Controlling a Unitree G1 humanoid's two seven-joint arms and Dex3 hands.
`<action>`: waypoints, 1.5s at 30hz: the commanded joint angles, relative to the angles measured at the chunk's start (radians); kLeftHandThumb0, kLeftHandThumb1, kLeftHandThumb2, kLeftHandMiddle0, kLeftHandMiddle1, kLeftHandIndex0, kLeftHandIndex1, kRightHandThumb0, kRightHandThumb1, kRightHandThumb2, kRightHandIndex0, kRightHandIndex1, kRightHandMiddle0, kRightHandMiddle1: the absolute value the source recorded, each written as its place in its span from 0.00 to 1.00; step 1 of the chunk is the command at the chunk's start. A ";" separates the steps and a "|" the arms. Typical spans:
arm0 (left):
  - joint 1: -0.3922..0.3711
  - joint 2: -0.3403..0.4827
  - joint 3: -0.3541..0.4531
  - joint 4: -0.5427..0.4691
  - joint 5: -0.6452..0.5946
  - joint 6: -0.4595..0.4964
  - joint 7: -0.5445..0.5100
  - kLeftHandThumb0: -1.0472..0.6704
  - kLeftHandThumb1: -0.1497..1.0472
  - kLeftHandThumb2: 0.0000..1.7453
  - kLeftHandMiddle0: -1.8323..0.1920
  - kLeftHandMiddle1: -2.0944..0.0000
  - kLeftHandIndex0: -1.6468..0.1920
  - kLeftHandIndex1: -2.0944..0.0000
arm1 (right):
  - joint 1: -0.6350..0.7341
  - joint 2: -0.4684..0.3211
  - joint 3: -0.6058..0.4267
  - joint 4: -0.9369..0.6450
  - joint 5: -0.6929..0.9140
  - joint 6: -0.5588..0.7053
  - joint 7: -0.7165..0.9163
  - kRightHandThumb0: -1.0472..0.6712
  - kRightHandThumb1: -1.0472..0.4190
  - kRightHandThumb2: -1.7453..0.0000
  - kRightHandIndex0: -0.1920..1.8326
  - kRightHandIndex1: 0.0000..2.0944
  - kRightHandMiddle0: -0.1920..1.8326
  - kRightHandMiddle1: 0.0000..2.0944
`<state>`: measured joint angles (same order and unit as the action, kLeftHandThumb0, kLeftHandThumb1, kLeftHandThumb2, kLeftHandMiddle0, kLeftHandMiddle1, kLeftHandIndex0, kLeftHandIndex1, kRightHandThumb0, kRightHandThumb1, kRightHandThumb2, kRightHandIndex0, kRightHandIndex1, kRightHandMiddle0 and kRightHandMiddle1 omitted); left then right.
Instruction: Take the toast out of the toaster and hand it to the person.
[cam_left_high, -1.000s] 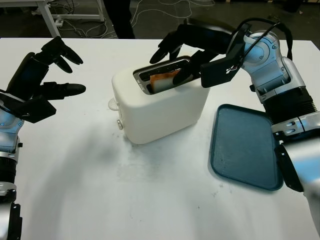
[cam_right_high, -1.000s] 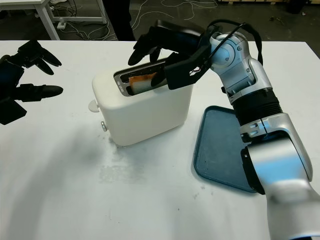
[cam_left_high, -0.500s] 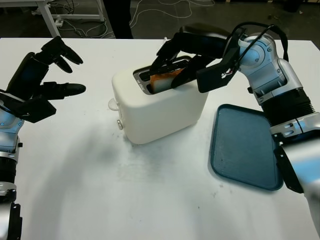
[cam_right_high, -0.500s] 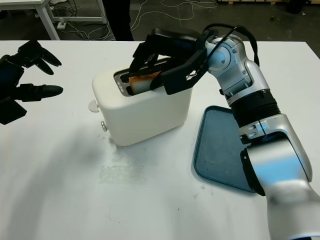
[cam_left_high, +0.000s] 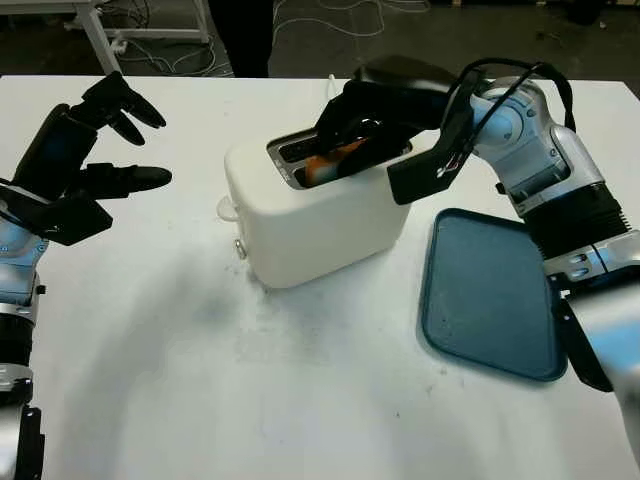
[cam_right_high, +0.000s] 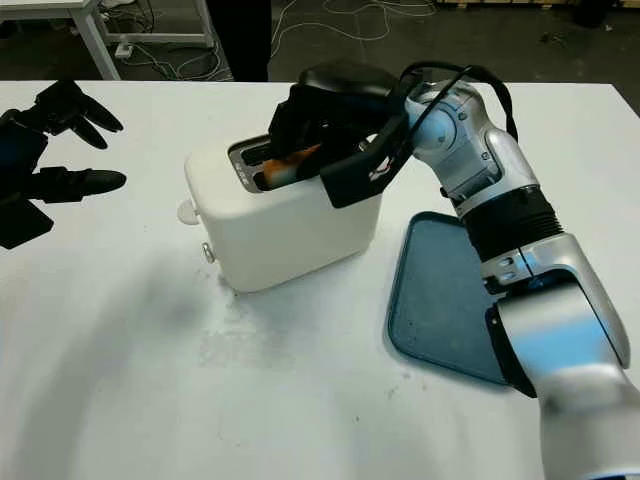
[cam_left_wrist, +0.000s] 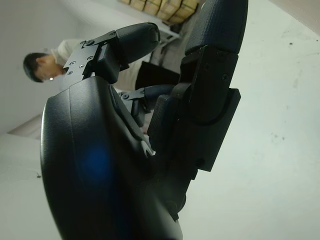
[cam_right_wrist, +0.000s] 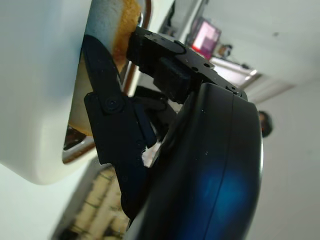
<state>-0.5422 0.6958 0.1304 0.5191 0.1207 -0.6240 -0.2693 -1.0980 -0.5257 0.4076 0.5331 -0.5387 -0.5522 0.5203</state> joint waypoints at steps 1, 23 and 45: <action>-0.005 -0.005 0.006 -0.008 -0.003 -0.004 0.014 0.06 0.89 0.10 0.77 0.24 0.80 0.30 | 0.034 -0.029 0.050 -0.009 -0.081 -0.031 0.007 0.21 0.14 1.00 0.60 0.76 0.56 0.55; -0.009 -0.004 0.002 0.025 -0.006 -0.032 0.017 0.06 0.89 0.11 0.77 0.25 0.81 0.31 | -0.126 -0.072 0.030 0.235 -0.339 -0.173 -0.704 0.30 0.09 0.74 0.63 0.83 0.49 0.83; -0.014 -0.005 0.000 0.034 -0.003 -0.043 0.023 0.06 0.89 0.10 0.78 0.24 0.81 0.30 | -0.317 -0.019 -0.372 0.680 0.316 0.078 -0.209 0.28 0.09 0.79 0.60 0.83 0.50 0.83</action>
<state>-0.5423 0.6954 0.1304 0.5459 0.1195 -0.6495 -0.2542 -1.3859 -0.5469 0.0567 1.1973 -0.2497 -0.5128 0.3057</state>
